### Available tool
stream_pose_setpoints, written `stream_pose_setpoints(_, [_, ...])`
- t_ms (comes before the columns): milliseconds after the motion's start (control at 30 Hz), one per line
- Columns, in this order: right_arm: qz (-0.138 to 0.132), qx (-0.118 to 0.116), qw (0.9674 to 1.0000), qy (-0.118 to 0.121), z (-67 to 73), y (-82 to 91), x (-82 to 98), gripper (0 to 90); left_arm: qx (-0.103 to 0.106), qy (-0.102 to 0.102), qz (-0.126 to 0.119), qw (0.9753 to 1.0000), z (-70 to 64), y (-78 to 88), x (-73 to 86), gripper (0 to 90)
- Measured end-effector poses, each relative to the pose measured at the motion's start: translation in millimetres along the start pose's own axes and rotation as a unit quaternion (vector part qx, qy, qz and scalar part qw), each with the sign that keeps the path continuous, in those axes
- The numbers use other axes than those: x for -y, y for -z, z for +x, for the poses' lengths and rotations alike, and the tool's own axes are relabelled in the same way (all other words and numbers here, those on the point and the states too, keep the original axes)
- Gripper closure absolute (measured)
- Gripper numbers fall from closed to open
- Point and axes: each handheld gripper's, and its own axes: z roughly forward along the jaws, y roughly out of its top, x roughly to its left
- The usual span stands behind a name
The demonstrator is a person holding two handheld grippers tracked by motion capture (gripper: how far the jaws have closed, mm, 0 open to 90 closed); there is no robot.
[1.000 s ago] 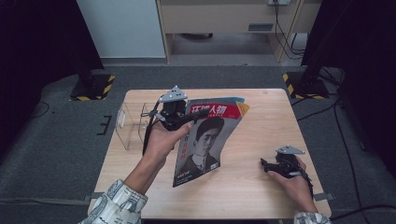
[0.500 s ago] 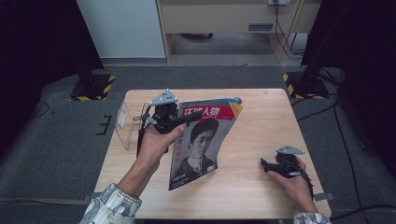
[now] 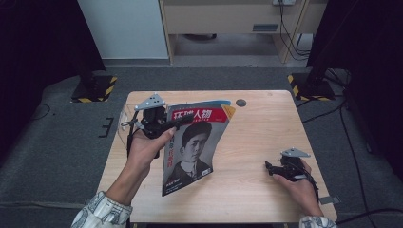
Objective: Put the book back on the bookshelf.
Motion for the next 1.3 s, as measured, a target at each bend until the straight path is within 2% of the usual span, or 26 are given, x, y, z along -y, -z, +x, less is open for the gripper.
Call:
stream_pose_setpoints(200, [0.001, 0.002, 1.0000, -0.002, 0.8, 0.3, 0.1, 20.8, -0.004, 0.008, -0.001, 1.0000, 6.7, 10.7, 5.7, 86.6])
stream_pose_setpoints(267, [0.001, 0.001, 1.0000, -0.003, 0.8, 0.4, 0.2, 20.7, -0.007, 0.000, -0.006, 1.0000, 5.8, 18.3, 7.6, 86.6])
stream_pose_setpoints(300, [0.001, 0.000, 1.0000, -0.003, 1.1, 0.6, 0.3, 20.7, -0.008, 0.005, -0.010, 0.9999, 7.2, 23.3, 9.1, 86.6])
stream_pose_setpoints(800, [0.001, 0.001, 1.0000, -0.003, 1.8, 0.2, 0.1, 20.7, -0.021, 0.002, -0.013, 0.9997, 11.8, 49.1, 16.1, 86.6])
stream_pose_setpoints(1300, [0.001, 0.001, 1.0000, -0.003, 1.8, 0.2, 0.1, 20.7, -0.047, 0.010, -0.019, 0.9986, 26.4, 86.8, 24.5, 86.7])
